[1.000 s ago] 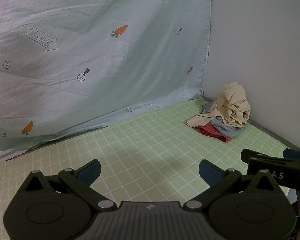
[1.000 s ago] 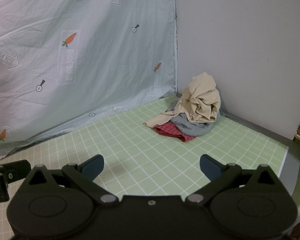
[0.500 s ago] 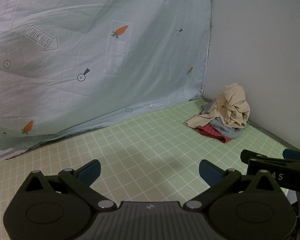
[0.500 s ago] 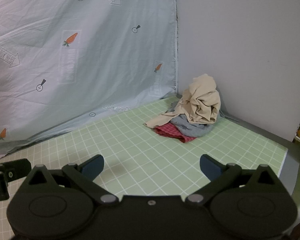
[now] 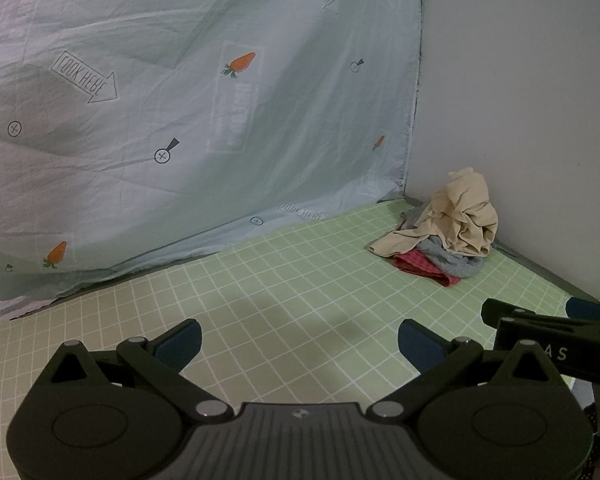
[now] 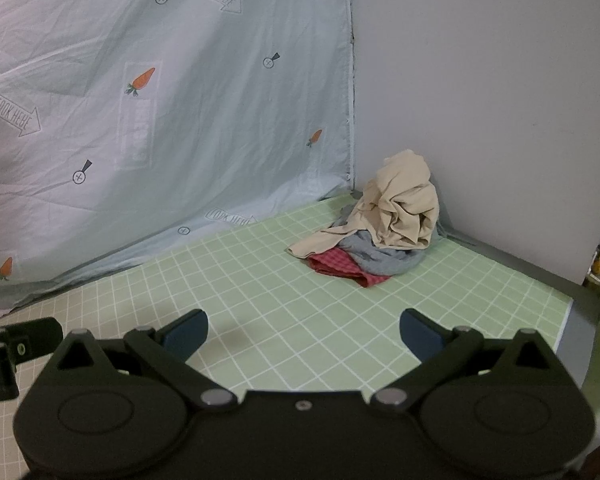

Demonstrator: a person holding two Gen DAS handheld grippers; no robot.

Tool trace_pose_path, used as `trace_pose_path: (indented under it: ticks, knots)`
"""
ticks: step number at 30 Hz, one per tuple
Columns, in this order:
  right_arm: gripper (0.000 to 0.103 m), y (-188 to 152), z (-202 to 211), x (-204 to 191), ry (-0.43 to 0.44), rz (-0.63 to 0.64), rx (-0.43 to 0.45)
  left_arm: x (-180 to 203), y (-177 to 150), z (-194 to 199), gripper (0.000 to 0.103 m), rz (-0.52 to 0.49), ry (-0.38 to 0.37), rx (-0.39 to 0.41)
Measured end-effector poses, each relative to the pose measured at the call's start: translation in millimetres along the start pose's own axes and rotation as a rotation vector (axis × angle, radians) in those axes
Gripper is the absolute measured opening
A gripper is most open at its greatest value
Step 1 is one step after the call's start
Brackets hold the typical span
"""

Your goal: Fold clothes

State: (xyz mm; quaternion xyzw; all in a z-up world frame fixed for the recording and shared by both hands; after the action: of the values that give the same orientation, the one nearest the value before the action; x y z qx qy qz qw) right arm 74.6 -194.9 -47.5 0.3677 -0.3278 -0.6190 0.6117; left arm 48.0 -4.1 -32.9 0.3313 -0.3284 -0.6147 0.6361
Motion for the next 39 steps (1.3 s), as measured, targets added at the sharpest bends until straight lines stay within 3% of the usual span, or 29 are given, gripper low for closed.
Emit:
trace_pose_path:
  ticks: [17, 24, 31, 39]
  knots:
    - [0.103, -1, 18, -6, 0.002, 0.007, 0.010, 6, -1, 22, 0.103, -0.020, -0.013, 0.014]
    - [0.103, -3, 48, -7, -0.018, 0.010, 0.008, 20, 2, 30, 0.103, -0.036, -0.088, 0.011]
    - [0.103, -2, 53, 25, -0.118, -0.026, 0.010, 52, 3, 15, 0.103, -0.052, -0.138, 0.006]
    - [0.103, 9, 11, 85, -0.078, -0.030, 0.021, 98, 7, -23, 0.103, 0.013, -0.074, -0.037]
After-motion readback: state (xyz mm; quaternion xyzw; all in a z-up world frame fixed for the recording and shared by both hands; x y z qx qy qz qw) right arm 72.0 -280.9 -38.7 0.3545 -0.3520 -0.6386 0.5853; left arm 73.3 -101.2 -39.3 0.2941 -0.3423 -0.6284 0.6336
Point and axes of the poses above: each gripper's, at about its wrist camera, not at the fingertips, and z roughly against the way its jaws point, x to its right, y to its top, the point moved 6 cm from there along -z, roughly the way its jaws point, and after that the axes turned 2 degrees about -x, right-handed, at the moved point
